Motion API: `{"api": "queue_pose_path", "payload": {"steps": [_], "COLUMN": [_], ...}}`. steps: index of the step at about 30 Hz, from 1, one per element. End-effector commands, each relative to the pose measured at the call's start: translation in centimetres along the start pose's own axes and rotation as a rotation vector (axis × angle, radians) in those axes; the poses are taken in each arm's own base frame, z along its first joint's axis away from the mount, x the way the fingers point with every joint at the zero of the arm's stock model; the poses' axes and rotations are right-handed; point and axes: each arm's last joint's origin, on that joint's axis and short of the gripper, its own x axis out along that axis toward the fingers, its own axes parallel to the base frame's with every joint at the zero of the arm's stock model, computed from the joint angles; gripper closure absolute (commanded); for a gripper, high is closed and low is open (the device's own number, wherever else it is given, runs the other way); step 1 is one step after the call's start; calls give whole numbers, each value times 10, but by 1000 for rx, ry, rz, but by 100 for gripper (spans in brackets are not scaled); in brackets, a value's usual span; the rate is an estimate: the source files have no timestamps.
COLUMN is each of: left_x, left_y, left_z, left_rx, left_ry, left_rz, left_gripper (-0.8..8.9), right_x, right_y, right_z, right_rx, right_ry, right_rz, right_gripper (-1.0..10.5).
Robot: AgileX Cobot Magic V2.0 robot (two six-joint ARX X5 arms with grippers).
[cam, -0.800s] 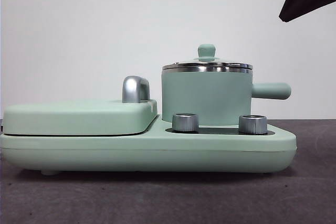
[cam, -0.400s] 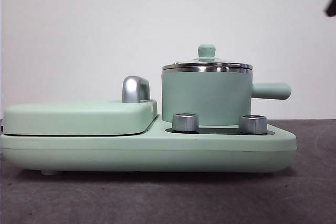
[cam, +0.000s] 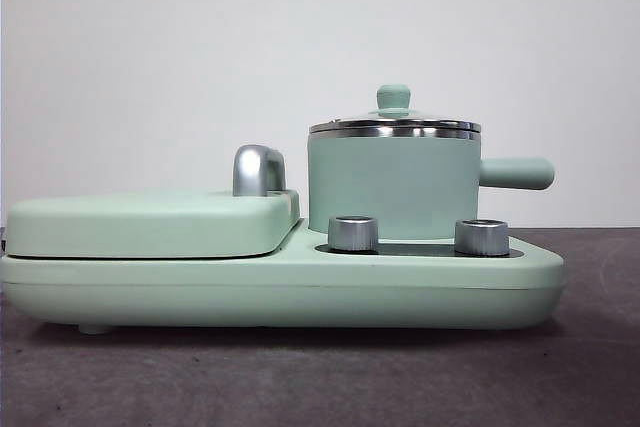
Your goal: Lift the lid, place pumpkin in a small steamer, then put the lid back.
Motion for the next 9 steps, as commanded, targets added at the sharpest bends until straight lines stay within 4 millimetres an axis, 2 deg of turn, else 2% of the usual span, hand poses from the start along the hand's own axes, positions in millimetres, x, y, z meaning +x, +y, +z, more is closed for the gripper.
{"api": "queue_pose_path", "payload": {"steps": [1,9], "left_x": [2,2], "left_y": [0,0], "left_z": [-5,-5], "left_rx": [-8,-8], "left_ry": [2,2], "left_rz": [0,0], "left_gripper": [807,807], "right_x": [-1,-4], "right_y": [0,-4], "right_z": [-8,-12], "right_rx": [-6,-10], "right_ry": [-46,-45], "right_rz": [-9,-100], "right_gripper": [930,930]}}
